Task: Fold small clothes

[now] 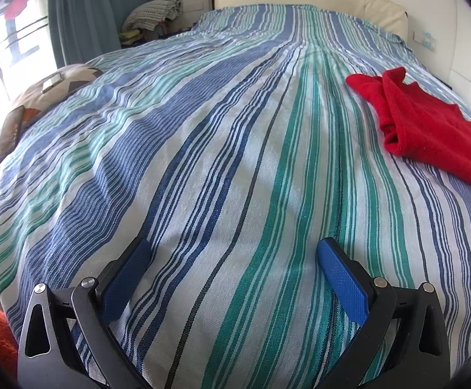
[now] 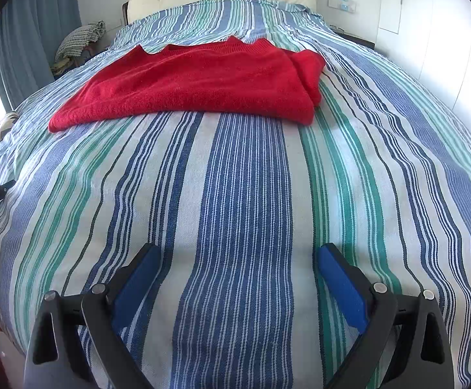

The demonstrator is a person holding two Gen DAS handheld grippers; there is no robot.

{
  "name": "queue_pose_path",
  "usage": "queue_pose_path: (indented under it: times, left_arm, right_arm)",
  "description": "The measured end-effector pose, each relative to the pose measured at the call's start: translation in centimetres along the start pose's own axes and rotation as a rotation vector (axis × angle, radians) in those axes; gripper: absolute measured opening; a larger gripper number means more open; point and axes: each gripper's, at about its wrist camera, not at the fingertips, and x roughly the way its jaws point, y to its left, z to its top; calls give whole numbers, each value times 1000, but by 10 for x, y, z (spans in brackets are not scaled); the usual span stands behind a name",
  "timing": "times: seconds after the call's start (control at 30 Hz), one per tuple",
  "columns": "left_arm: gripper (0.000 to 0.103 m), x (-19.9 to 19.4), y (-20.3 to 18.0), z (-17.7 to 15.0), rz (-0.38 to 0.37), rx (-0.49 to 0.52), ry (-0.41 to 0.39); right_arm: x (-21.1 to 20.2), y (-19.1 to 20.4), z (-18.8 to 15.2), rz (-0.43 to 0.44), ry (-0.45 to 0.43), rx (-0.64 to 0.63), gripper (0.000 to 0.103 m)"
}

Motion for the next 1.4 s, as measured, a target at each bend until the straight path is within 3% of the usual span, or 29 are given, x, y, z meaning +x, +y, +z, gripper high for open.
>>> queue_pose_path:
  times: [1.3,1.4]
  left_arm:
    - [103,0,-1,-1,5,3,-2]
    - [102,-7,-1,4,22,19,27]
  right_arm:
    - [0,1,-1,-4,-4,3,97]
    - [-1,1,0,-3,-2,3,97]
